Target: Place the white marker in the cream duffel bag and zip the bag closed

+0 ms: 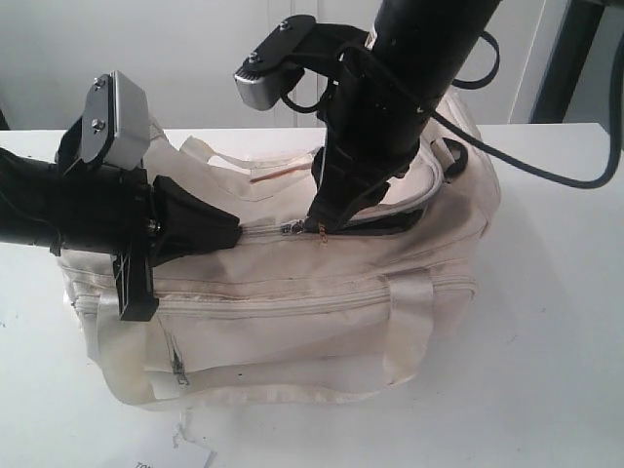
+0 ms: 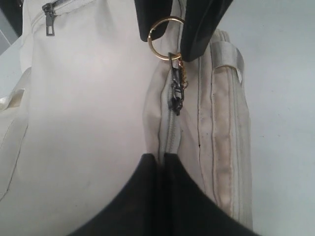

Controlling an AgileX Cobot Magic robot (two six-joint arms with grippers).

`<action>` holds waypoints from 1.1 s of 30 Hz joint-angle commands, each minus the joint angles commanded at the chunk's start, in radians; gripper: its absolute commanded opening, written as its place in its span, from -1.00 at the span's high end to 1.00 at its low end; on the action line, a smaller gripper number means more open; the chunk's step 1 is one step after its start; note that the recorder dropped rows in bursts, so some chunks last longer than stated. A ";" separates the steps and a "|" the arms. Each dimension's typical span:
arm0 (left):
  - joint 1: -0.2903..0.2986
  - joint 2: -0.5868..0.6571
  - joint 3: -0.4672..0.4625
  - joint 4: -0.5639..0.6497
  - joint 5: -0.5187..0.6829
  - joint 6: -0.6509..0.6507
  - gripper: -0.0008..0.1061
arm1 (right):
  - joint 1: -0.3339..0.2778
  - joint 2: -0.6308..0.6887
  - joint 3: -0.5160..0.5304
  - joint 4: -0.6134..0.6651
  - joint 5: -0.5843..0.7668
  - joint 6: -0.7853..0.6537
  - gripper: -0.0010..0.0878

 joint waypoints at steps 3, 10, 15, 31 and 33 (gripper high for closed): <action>0.000 0.000 0.000 0.017 0.000 -0.023 0.99 | -0.025 -0.017 0.000 0.000 0.000 -0.009 0.98; 0.000 0.000 0.000 0.017 0.000 -0.028 0.99 | -0.084 -0.035 0.000 0.010 0.000 -0.019 0.98; 0.000 0.000 0.000 0.017 0.000 -0.028 0.99 | -0.088 -0.035 0.000 0.010 0.000 -0.019 0.98; 0.000 0.000 0.000 0.017 -0.002 -0.028 0.99 | -0.124 -0.048 0.058 0.008 0.000 -0.038 0.98; 0.000 0.000 0.000 0.017 -0.002 -0.028 0.99 | -0.126 -0.052 0.074 0.008 0.000 -0.045 0.98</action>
